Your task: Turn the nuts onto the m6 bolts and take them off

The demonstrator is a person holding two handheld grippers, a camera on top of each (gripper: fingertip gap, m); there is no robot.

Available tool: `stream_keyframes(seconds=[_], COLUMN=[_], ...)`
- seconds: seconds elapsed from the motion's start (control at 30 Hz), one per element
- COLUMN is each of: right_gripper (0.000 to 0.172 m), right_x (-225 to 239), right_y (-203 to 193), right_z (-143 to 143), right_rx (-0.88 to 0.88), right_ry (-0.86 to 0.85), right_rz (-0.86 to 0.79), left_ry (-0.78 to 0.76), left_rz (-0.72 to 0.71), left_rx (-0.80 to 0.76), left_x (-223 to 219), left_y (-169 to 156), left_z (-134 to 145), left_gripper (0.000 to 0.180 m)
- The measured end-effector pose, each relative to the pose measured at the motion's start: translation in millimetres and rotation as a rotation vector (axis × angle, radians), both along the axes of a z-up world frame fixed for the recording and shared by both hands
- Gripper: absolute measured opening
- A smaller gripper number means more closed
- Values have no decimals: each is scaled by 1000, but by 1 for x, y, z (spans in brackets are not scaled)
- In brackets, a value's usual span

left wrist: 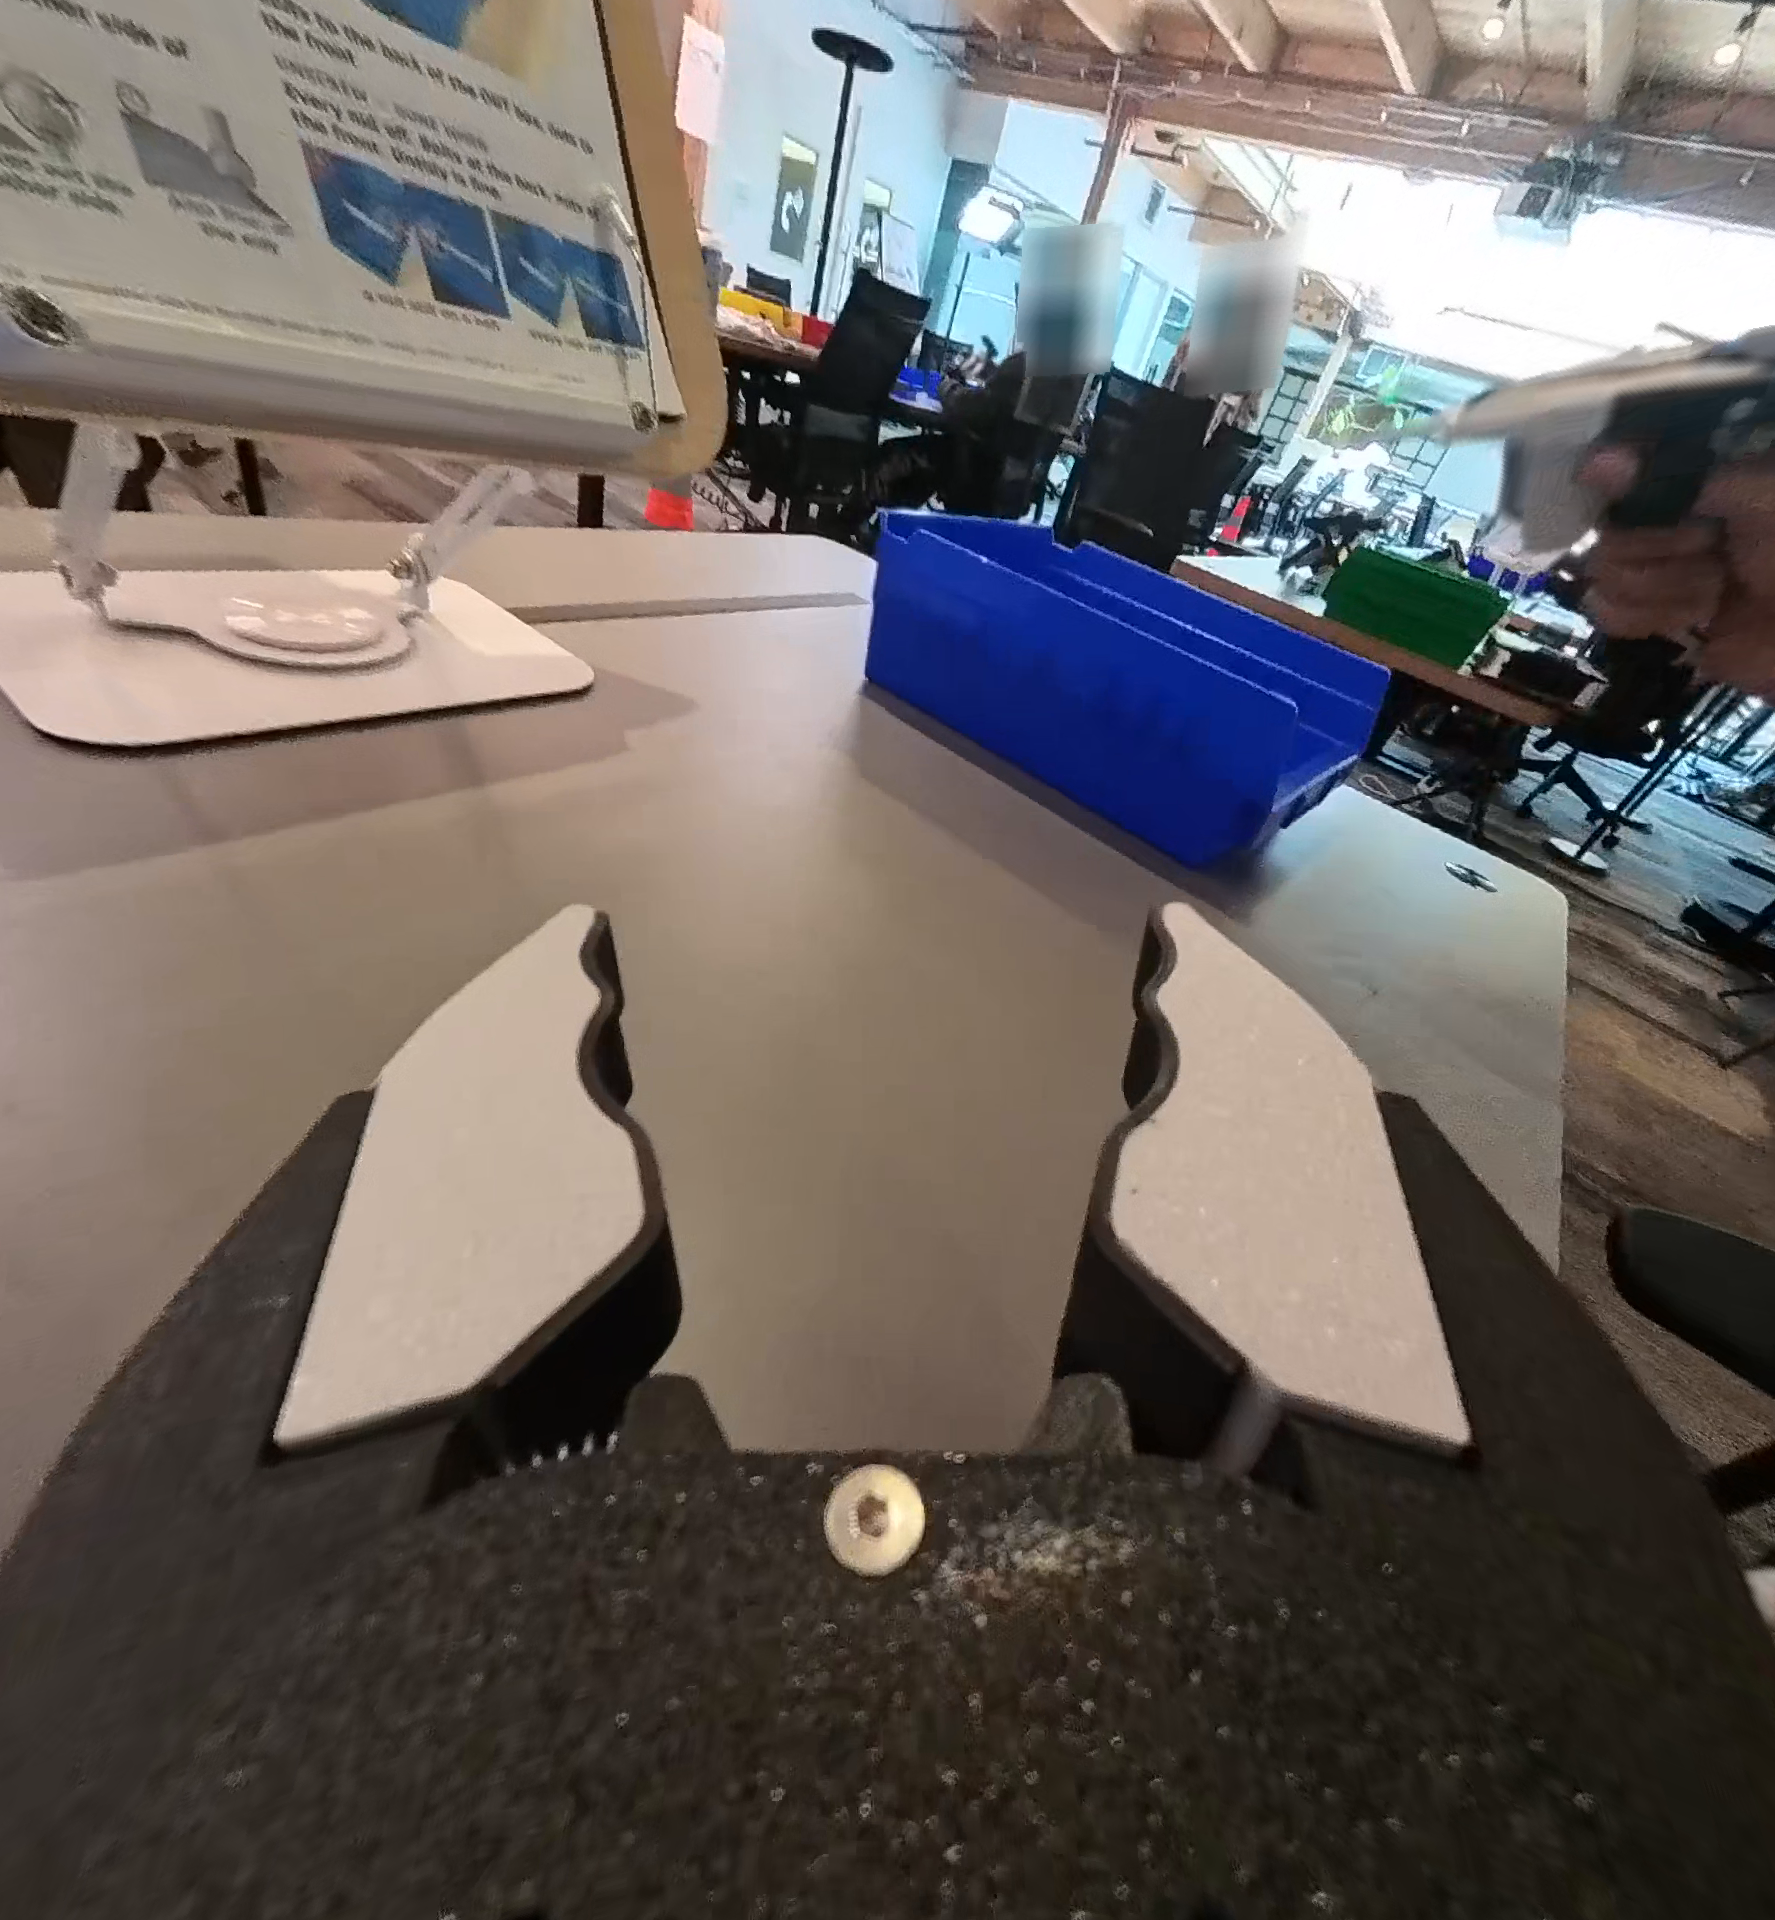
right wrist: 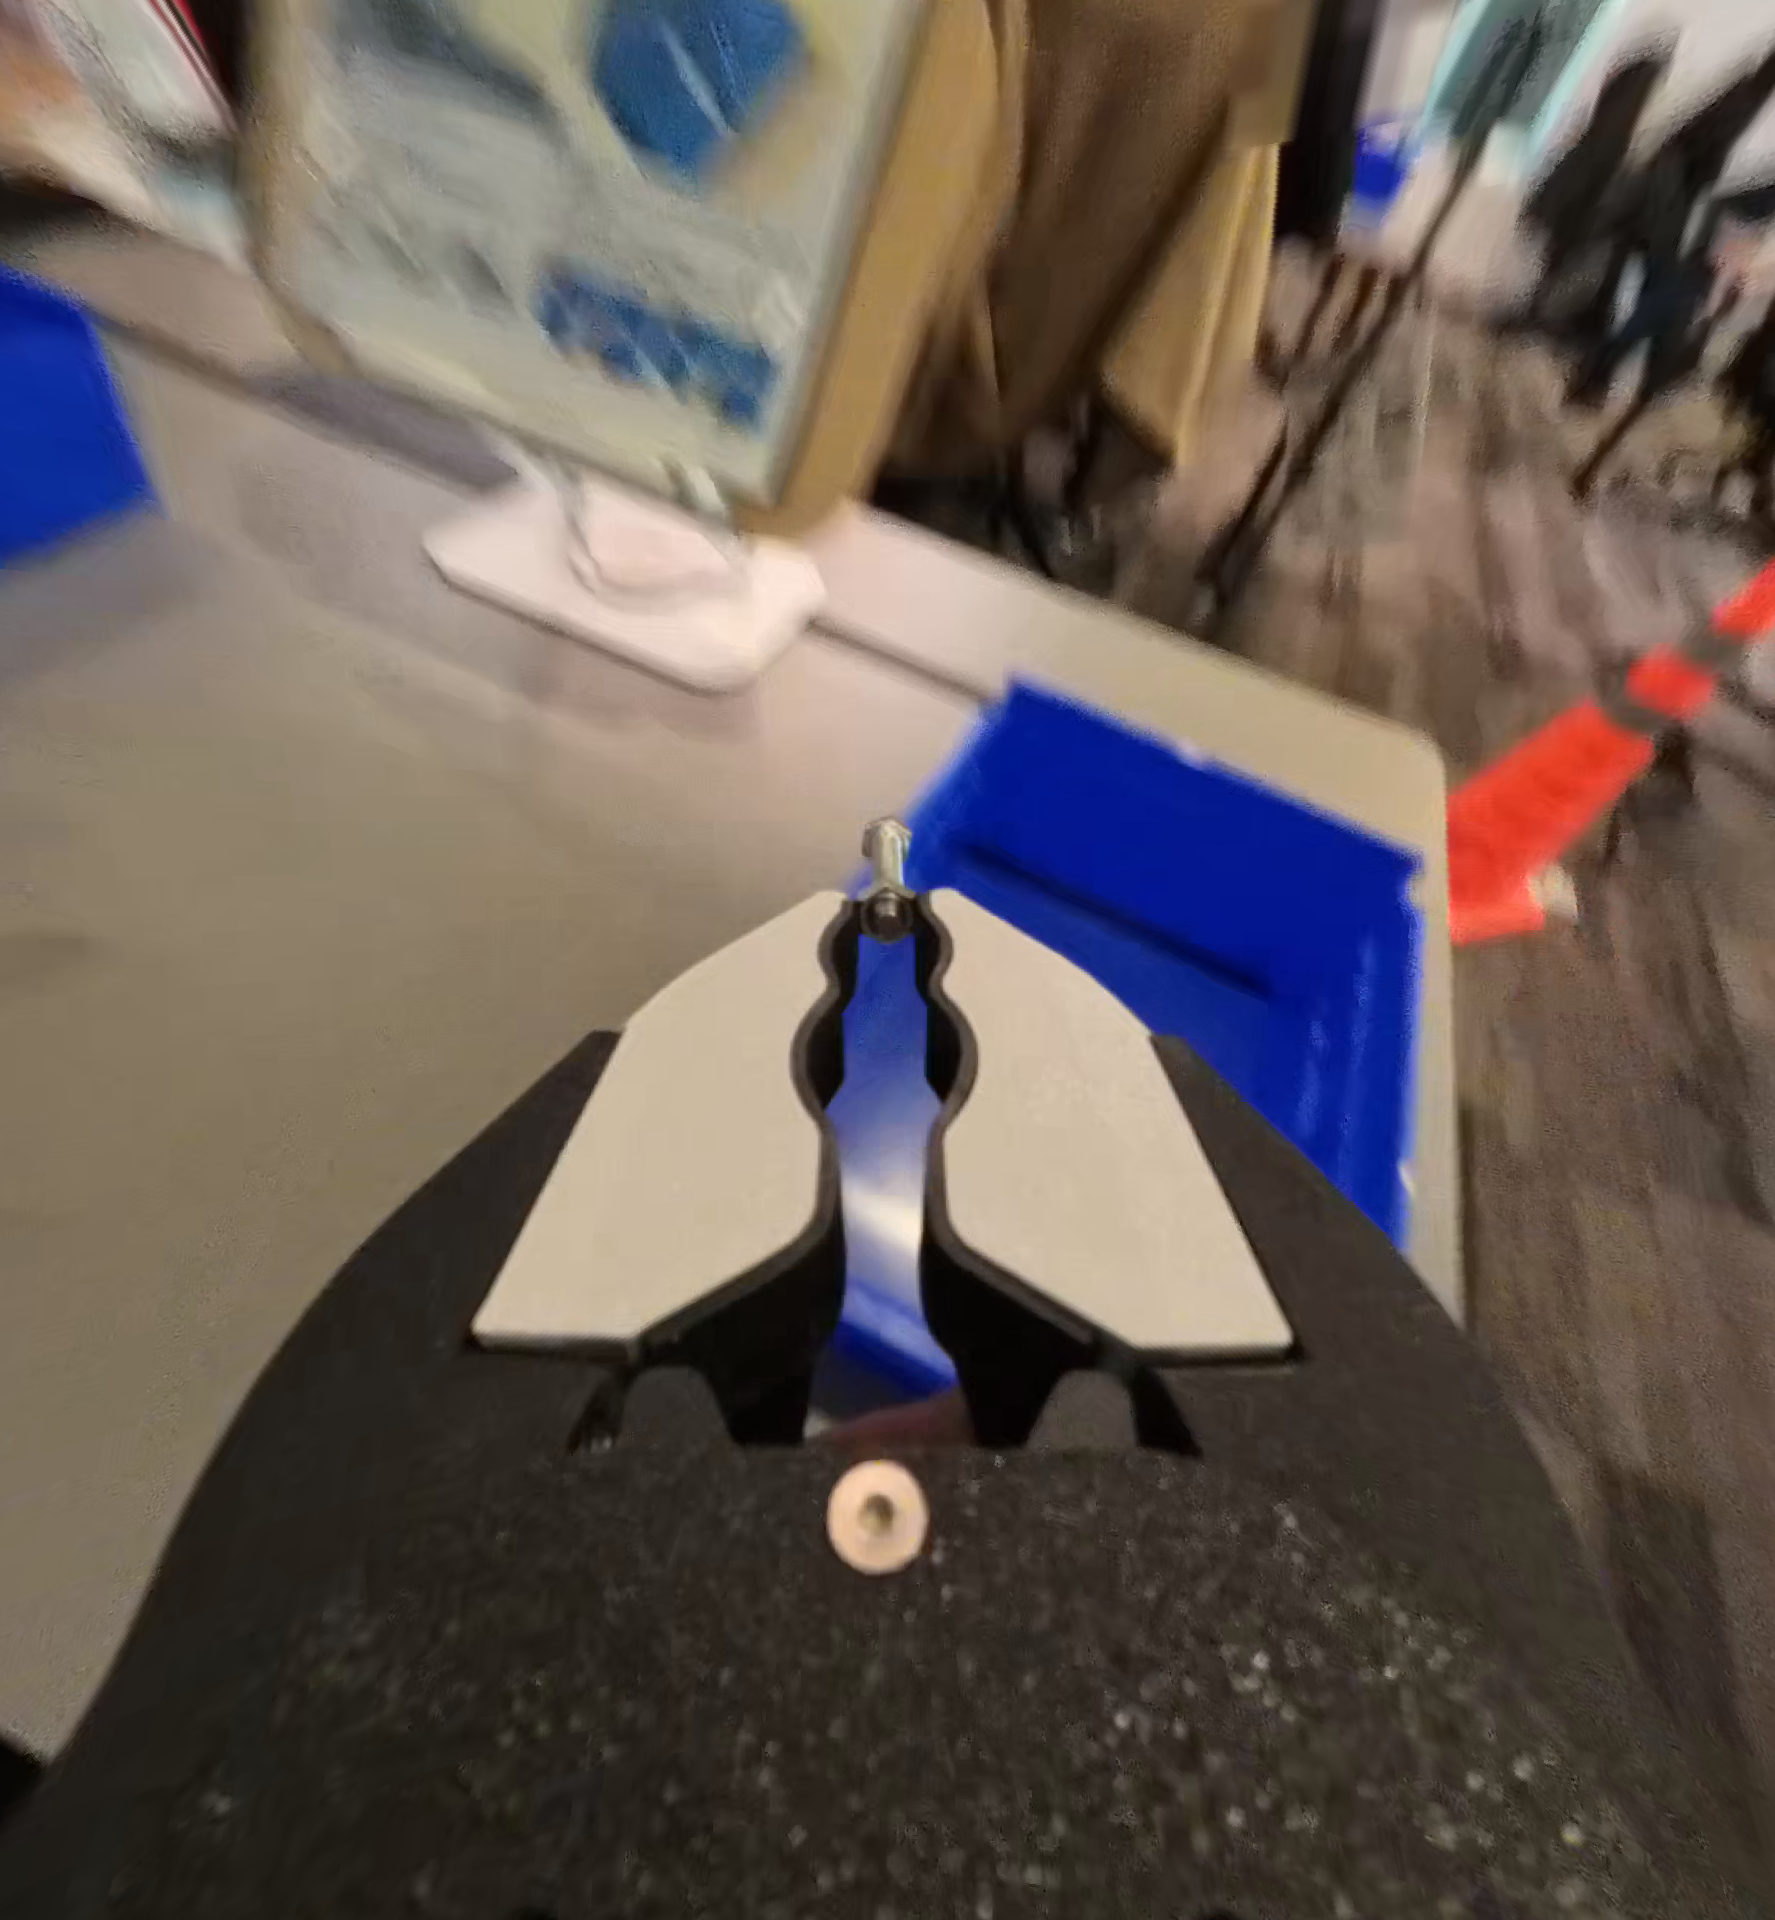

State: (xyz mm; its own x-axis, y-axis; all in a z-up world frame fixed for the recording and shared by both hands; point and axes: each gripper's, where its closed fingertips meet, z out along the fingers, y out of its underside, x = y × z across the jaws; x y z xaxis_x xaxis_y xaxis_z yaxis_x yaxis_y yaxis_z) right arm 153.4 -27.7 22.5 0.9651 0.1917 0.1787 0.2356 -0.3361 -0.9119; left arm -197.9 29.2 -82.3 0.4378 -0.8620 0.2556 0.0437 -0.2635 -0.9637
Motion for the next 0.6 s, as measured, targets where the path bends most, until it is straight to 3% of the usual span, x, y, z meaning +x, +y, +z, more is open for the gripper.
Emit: stream_keyframes(seconds=[0.1, 0.23, 0.43, 0.6], right_gripper=[10, 10, 10, 11], right_x=[48, 68, 83, 91], right_y=[19, 64, 134, 168], right_z=[-50, -102, -159, -183], right_rx=[-264, -422, -468, -468], right_ry=[1, 66, 178, 191], right_rz=[-28, -26, -95, -132], left_ry=[-14, -4, 57, 71], left_rz=[-6, -24, -4, 6], left_rx=[-12, -29, 38, 43], left_x=[-1, 4, 5, 0], left_y=[3, 2, -1, -2], left_z=[2, -1, -5, -7], left_gripper=[92, 92, 91, 91])
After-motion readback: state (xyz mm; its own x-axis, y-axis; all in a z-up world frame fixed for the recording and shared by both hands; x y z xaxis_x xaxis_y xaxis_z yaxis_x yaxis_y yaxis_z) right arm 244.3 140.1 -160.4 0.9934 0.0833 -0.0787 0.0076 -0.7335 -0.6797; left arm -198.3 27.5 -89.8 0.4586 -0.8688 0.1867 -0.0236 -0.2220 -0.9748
